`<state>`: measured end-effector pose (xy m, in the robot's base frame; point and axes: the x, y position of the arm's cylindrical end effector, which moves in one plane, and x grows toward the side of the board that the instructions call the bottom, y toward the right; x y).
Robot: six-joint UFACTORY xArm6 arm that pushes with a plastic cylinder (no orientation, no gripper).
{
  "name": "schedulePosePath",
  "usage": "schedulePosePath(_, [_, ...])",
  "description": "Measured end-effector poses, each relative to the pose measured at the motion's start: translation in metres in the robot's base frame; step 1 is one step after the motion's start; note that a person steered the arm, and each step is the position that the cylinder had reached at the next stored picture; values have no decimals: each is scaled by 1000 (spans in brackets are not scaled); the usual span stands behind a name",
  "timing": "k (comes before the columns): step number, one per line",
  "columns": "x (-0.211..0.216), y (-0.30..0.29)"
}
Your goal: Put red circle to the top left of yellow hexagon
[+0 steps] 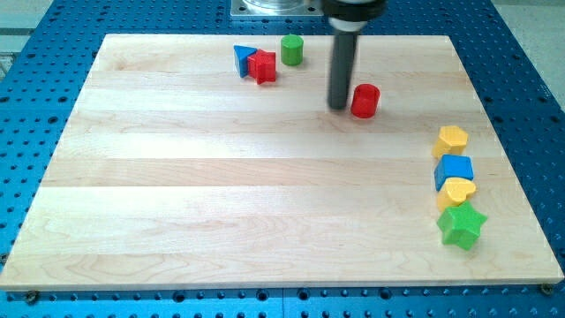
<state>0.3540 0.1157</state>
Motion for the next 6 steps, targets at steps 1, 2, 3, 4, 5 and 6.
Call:
schedulePosePath(1, [6,54])
schedulePosePath(2, [-27,70])
schedulePosePath(3, [4,98])
schedulePosePath(4, [-6,84])
schedulePosePath(5, [10,40])
schedulePosePath(6, [31,35])
